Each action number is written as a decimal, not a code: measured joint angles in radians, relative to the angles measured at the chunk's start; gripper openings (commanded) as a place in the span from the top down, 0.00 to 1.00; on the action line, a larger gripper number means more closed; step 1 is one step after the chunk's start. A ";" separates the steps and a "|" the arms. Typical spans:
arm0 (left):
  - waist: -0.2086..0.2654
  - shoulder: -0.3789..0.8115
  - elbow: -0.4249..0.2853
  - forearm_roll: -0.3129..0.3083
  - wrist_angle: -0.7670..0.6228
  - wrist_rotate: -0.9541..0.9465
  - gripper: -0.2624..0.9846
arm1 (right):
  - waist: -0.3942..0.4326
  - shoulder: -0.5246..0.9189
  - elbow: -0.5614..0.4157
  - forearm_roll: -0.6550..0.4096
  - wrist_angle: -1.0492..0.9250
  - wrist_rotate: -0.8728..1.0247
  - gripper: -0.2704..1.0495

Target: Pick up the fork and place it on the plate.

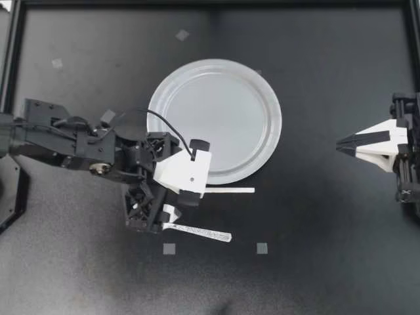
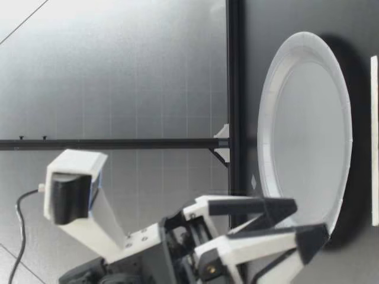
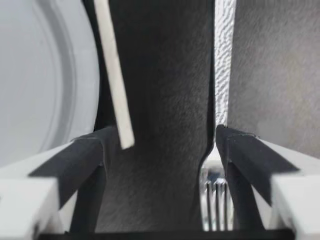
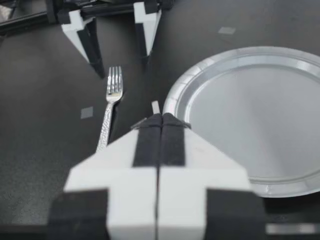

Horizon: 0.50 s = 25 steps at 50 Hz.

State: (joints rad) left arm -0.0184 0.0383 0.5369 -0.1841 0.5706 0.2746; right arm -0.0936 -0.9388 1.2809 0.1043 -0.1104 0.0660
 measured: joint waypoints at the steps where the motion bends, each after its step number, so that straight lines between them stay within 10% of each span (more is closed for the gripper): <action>1: -0.002 0.005 0.000 -0.006 -0.005 0.000 0.28 | 0.000 0.000 0.000 0.002 0.000 0.000 0.85; 25: -0.086 0.064 0.015 -0.041 -0.060 -0.091 0.28 | 0.000 -0.003 0.008 0.000 -0.002 -0.002 0.85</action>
State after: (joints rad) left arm -0.1043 0.1028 0.5522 -0.2255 0.5108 0.1841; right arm -0.0936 -0.9419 1.2885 0.1043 -0.1120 0.0644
